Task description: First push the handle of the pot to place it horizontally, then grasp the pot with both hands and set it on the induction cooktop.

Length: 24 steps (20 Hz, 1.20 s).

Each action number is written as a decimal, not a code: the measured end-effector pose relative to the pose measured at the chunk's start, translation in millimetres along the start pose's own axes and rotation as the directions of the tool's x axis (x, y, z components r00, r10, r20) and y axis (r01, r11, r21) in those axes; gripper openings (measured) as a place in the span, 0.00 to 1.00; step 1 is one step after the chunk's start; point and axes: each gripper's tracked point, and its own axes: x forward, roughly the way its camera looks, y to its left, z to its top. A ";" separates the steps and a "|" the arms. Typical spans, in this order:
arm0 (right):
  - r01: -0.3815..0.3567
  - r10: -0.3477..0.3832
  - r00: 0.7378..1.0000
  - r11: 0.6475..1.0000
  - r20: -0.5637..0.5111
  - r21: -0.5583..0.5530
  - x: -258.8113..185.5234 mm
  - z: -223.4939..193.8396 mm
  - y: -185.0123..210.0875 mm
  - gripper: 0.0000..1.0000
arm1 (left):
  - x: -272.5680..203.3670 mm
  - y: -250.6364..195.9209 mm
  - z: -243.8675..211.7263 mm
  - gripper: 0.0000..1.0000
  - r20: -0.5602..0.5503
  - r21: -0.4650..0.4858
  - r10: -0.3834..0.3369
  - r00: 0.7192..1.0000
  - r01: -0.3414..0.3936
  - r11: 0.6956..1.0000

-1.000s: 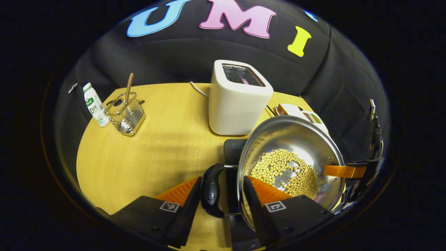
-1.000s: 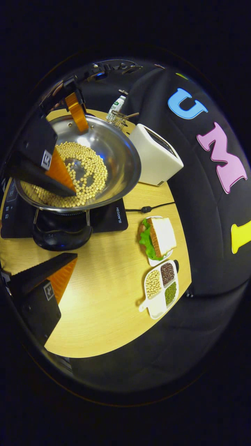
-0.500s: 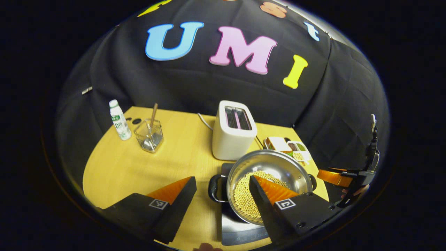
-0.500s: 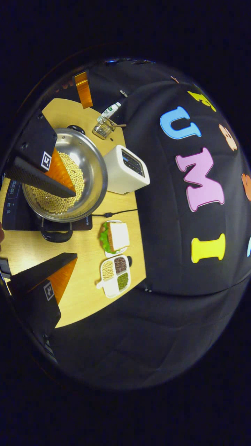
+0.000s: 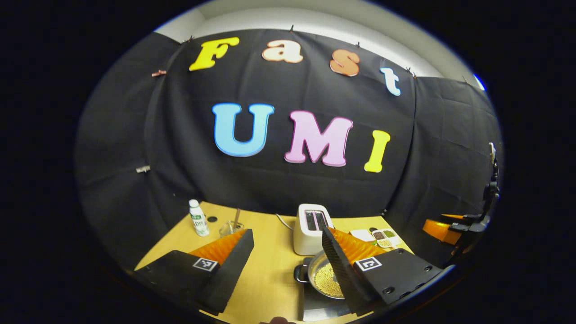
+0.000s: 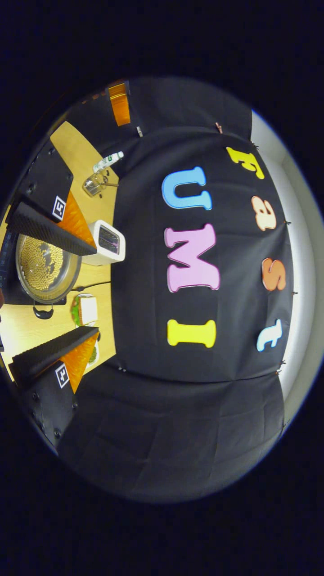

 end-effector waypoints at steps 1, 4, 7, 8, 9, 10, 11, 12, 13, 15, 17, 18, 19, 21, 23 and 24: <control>0.000 0.000 0.999 1.000 0.034 0.002 -9.3 7.3 3.4 0.98 | -10.0 5.5 8.1 0.95 0.027 0.017 0.011 1.000 -0.012 1.000; 0.013 -0.013 0.995 1.000 0.097 0.002 -36.9 23.3 13.6 0.98 | -46.0 18.8 26.9 0.95 0.087 0.057 0.032 0.996 -0.037 0.998; 0.050 -0.050 0.990 0.999 0.131 -0.001 -67.1 27.6 15.0 0.99 | -83.6 15.0 49.7 0.95 0.154 0.076 0.002 0.988 -0.014 0.997; 0.061 -0.061 0.988 0.998 0.144 0.003 -79.3 29.5 15.7 0.99 | -93.1 16.6 51.6 0.95 0.161 0.094 -0.002 0.987 -0.014 0.995; 0.068 -0.069 0.987 0.998 0.147 0.009 -90.0 27.0 16.5 0.98 | -101.3 16.7 53.0 0.95 0.167 0.104 -0.002 0.986 -0.015 0.994; 0.075 -0.077 0.987 0.997 0.138 0.018 -99.0 22.9 17.6 0.98 | -109.3 17.1 53.6 0.95 0.168 0.104 0.000 0.986 -0.017 0.994; 0.083 -0.086 0.988 0.996 0.129 0.027 -107.1 19.9 18.5 0.98 | -116.1 17.4 52.4 0.96 0.168 0.107 0.001 0.986 -0.019 0.994; 0.090 -0.094 0.988 0.995 0.124 0.037 -115.3 16.6 18.7 0.98 | -121.4 20.8 50.2 0.95 0.170 0.106 0.007 0.985 -0.025 0.994; 0.100 -0.105 0.987 0.994 0.124 0.040 -121.3 16.6 18.3 0.98 | -127.0 22.3 47.4 0.93 0.174 0.093 0.009 0.985 -0.026 0.995; 0.122 -0.125 0.983 0.992 0.136 0.033 -131.6 17.5 15.5 0.98 | -136.7 23.3 35.9 0.95 0.164 0.035 0.011 0.986 -0.017 0.999; 0.143 -0.145 0.978 0.989 0.153 0.022 -140.6 18.1 12.5 0.98 | -143.5 34.1 22.5 0.95 0.147 -0.009 0.028 0.989 -0.027 1.000; 0.149 -0.151 0.975 0.989 0.162 0.024 -145.0 18.8 12.2 0.98 | -146.7 39.7 17.9 0.95 0.146 -0.021 0.038 0.989 -0.035 0.999; 0.153 -0.155 0.973 0.988 0.170 0.030 -150.0 19.2 13.0 0.98 | -149.8 44.4 12.7 0.95 0.145 -0.032 0.047 0.988 -0.043 0.999; 0.149 -0.155 0.967 0.988 0.200 0.045 -156.5 23.5 17.8 0.98 | -155.4 51.9 6.4 0.95 0.142 -0.046 0.053 0.989 -0.047 0.998; 0.141 -0.146 0.966 0.989 0.214 0.037 -154.6 24.6 24.2 0.98 | -154.9 58.3 5.6 0.95 0.139 -0.038 0.056 0.989 -0.051 0.998; 0.131 -0.135 0.967 0.991 0.216 0.031 -151.3 25.5 29.8 0.98 | -153.7 61.7 7.6 0.98 0.142 -0.030 0.060 0.988 -0.056 0.998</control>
